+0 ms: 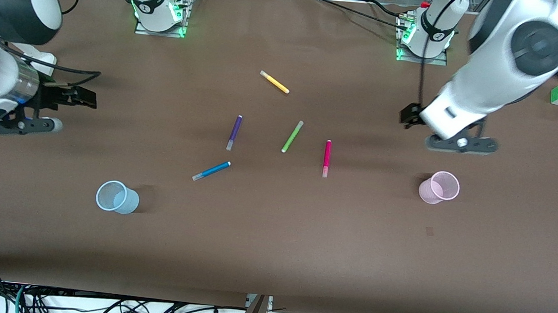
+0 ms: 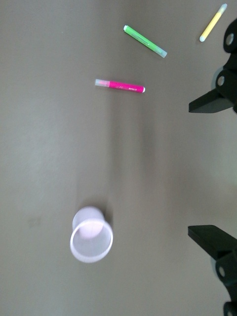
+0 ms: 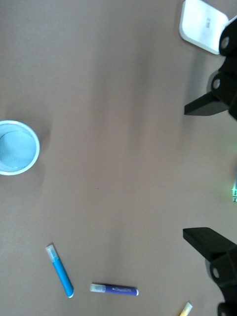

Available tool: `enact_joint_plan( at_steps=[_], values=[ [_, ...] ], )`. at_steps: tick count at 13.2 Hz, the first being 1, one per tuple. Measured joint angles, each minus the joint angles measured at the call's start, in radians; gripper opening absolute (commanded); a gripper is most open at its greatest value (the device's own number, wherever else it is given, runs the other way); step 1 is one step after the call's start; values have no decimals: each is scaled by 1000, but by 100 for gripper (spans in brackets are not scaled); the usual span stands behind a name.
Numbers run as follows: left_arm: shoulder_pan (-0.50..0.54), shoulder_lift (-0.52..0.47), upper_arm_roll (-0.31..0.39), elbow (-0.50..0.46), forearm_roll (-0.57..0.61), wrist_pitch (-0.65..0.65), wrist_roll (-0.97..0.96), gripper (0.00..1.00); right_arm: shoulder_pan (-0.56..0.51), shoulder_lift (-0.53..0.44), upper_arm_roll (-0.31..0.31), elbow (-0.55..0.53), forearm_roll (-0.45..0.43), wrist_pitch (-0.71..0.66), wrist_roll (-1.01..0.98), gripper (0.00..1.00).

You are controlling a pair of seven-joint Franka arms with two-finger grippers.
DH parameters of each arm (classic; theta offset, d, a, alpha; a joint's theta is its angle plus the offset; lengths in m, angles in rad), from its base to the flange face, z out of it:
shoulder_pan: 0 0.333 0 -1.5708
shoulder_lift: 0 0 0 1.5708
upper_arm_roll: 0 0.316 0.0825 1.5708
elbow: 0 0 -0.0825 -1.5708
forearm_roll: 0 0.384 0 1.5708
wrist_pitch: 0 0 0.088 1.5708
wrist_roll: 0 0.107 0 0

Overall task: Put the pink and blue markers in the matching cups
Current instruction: 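Reach the right gripper to the blue marker while the left gripper reaches the pink marker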

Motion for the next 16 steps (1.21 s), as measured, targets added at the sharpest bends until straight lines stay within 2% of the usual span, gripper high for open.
enact_joint_plan(
  at_steps=[3, 6, 10, 12, 16],
  values=[
    [-46, 129, -1, -6, -1, 93, -25, 100, 30, 66, 2, -1, 0, 106, 5, 100],
    [-59, 216, -1, -25, -1, 228, -28, 100, 95, 142, 4, 0, 0, 195, 6, 100],
    [-91, 246, -2, -183, -2, 526, -72, 100, 174, 228, 5, 0, -8, 286, -1, 100],
    [-137, 257, -4, -244, -2, 624, -157, 100, 205, 266, 5, 0, -10, 326, -14, 100],
    [-206, 340, -4, -269, 21, 762, -236, 100, 227, 335, 5, 0, -50, 425, -212, 100]
  ],
)
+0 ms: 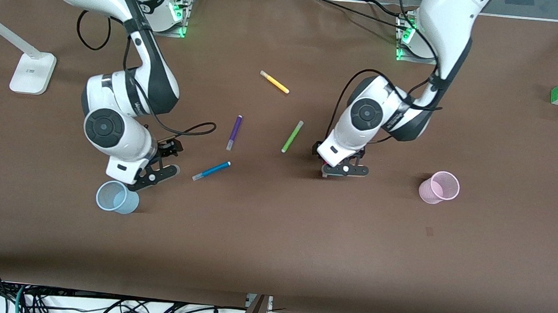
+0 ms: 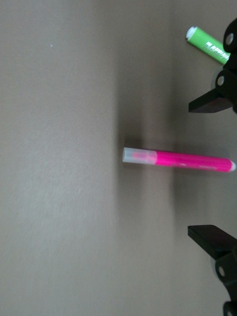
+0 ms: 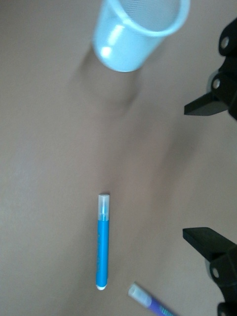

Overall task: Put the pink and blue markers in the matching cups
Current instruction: 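Reach the right gripper to the blue marker while the left gripper reaches the pink marker, then grasp the blue marker with the right gripper while the left gripper grasps the pink marker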

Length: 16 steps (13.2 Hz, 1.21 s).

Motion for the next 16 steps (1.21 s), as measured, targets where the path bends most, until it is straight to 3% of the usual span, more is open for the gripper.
enact_joint_plan(
  at_steps=[3, 4, 10, 15, 16],
  values=[
    [-3, 52, 0, 0, 86, 35, -1, 100, 22, 39, 0, 0, -3, 73, -179, 100],
    [-5, 58, 0, 0, 95, 36, -1, 96, 34, 49, 0, 0, -4, 91, -226, 100],
    [-9, 86, 0, -1, 103, 87, -1, 53, 61, 116, 0, 0, -5, 218, -527, 100],
    [-9, 95, 1, 1, 103, 94, -2, 1, 64, 180, 9, -1, -5, 291, -670, 100],
    [-9, 95, 1, 2, 103, 94, -9, 0, 67, 185, 11, -1, -5, 292, -684, 100]
  ],
)
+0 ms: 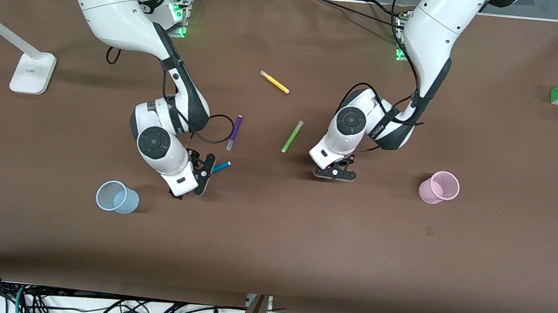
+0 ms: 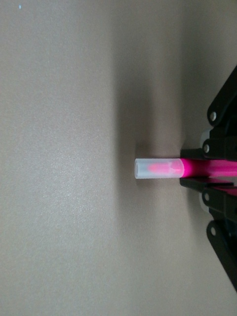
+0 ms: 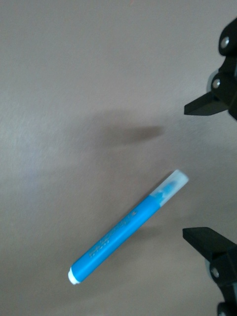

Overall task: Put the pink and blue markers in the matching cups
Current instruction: 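Grasp the blue marker with the right gripper while the left gripper grasps the pink marker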

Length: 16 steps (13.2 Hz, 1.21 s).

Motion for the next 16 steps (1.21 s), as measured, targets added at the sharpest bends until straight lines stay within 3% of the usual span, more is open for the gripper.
enact_joint_plan(
  at_steps=[5, 7, 10, 12, 14, 16],
  values=[
    [1, -35, 3, 16, 0, -9, -46, 0, 16, 2, 2, -11, 0, 0, -34, 100],
    [5, -91, 8, 27, 2, -102, -22, 0, 16, 5, 2, -17, 0, 0, -39, 100],
    [49, -215, 14, 40, 2, -259, 118, 0, 16, 15, 2, -20, 0, 2, -40, 99],
    [113, -302, 15, 42, 2, -331, 312, 0, 16, 22, 2, -21, 0, 5, -40, 99],
    [191, -363, 17, 42, 2, -355, 563, 0, 16, 29, 3, -21, 0, 13, -41, 85],
    [255, -385, 17, 41, -5, -357, 790, 0, 20, 32, 3, -24, 0, 21, -43, 50]
  ],
)
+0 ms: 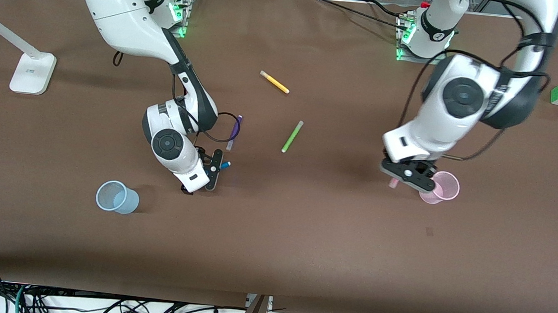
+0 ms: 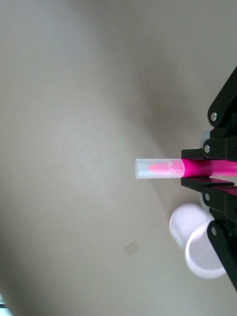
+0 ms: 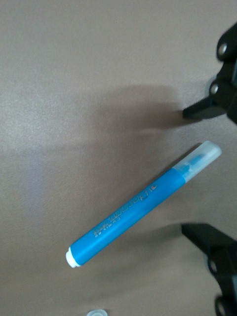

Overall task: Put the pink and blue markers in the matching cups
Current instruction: 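Grasp the blue marker with the right gripper while the left gripper grasps the pink marker, then carry the blue marker to the blue cup while the left gripper carries pink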

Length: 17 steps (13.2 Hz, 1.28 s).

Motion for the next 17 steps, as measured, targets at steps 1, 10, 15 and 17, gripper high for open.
enact_joint_plan(
  at_steps=[1, 10, 15, 17],
  values=[
    [25, -1, 0, 0, -27, 2, 100, 0, 3, -1, 0, 0, 0, 8, 0, 40],
    [311, 90, 4, -55, -620, 111, 1178, 0, 11, -9, 0, 8, 0, 14, 0, 14],
    [405, 179, 4, -97, -869, 115, 1585, 0, 6, -89, -39, 70, 0, -119, 1, 14],
    [413, 180, 2, -115, -888, 114, 1628, 0, 4, -141, -79, 102, -10, -230, 0, 14]
  ],
)
